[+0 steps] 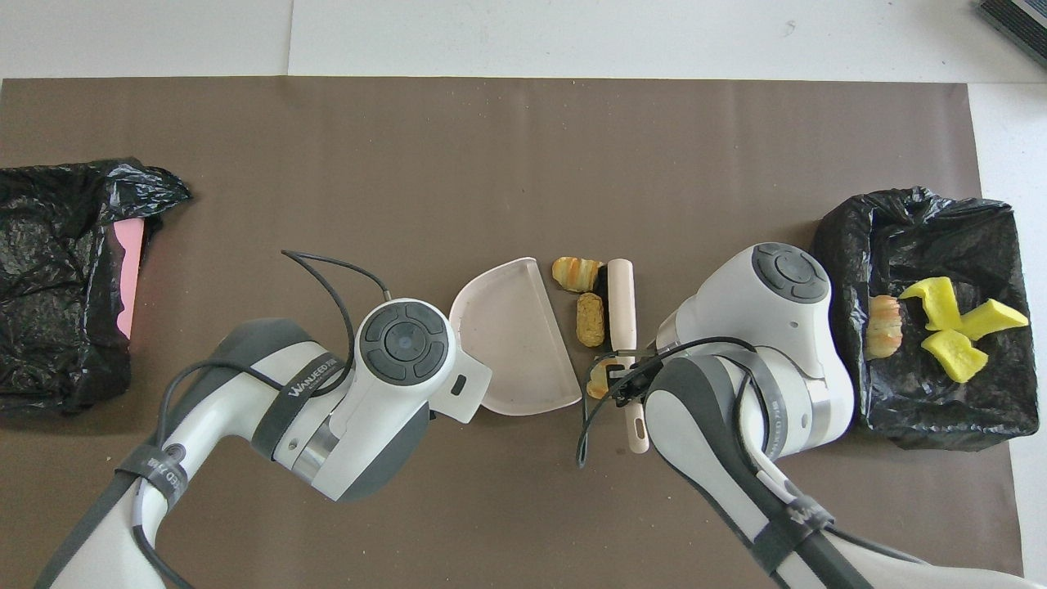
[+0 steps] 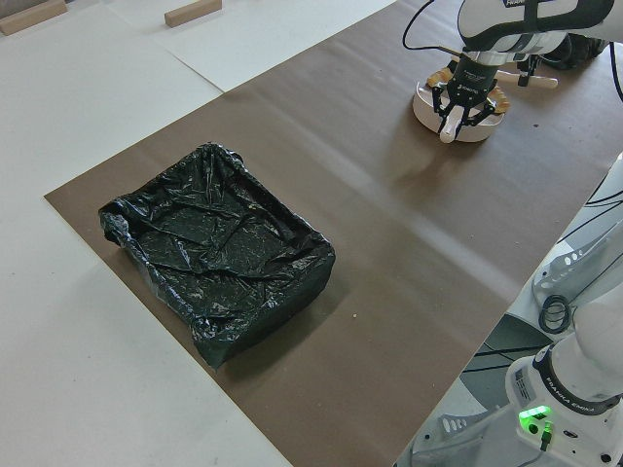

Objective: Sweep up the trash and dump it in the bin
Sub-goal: 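Hold the dustpan with the left gripper while the right gripper sweeps nuggets, then sweep the remaining brown nuggets into the dustpan with the right gripper's brush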

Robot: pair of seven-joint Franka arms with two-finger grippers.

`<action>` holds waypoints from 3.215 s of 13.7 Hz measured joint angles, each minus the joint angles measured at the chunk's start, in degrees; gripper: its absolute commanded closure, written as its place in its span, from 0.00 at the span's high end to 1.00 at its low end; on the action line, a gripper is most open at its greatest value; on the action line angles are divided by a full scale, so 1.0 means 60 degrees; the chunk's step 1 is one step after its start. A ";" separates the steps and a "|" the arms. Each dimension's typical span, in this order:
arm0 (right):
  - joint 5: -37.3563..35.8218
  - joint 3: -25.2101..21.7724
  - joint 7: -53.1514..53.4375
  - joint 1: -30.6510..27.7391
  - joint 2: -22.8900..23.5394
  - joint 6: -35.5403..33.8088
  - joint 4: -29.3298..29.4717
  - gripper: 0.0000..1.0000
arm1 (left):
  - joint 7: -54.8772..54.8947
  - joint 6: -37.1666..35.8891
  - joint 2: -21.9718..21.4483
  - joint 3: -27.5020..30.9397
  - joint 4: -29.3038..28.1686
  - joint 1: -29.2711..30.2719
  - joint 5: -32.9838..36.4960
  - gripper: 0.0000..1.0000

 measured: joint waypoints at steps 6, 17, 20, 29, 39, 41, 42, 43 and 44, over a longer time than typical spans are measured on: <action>0.2258 0.0052 -0.0249 0.0657 0.0000 -0.0061 0.0421 0.00 | 0.0004 0.0072 -0.0030 0.0025 -0.0071 0.0002 0.0008 0.00; -0.1663 -0.0112 0.1079 0.0010 -0.1068 -0.2396 0.0208 0.00 | 0.0403 0.0256 -0.0053 0.0033 -0.0173 0.0008 0.0276 0.00; -0.1733 -0.0087 0.1074 0.0167 -0.1216 -0.1687 -0.0799 0.00 | 0.0722 0.0291 -0.0222 0.0010 -0.0483 -0.0007 0.0571 0.00; 0.2372 -0.0020 0.0153 0.1225 -0.1175 -0.0076 -0.0723 0.00 | 0.0629 0.0314 -0.0606 0.0018 -0.1011 -0.0178 0.0600 0.00; -0.0945 -0.0205 0.0833 0.0864 -0.1063 -0.2074 0.0168 0.00 | -0.0574 0.0321 -0.0633 0.0024 -0.1065 -0.0178 0.0600 0.00; -0.1523 -0.0182 0.0833 0.0874 -0.1086 -0.2150 -0.0382 0.00 | -0.0623 0.0321 -0.0637 0.0024 -0.1069 -0.0178 0.0600 0.00; -0.1612 -0.0163 0.0833 0.0908 -0.1110 -0.2034 -0.0702 0.00 | -0.0639 0.0321 -0.0639 0.0024 -0.1070 -0.0178 0.0600 0.00; -0.1645 -0.0134 0.0833 0.0952 -0.1145 -0.1804 -0.0979 0.00 | -0.0648 0.0322 -0.0641 0.0024 -0.1071 -0.0178 0.0600 0.00; -0.1647 -0.0102 0.0833 0.1032 -0.1180 -0.1494 -0.1197 0.00 | -0.0655 0.0325 -0.0642 0.0024 -0.1071 -0.0178 0.0600 0.00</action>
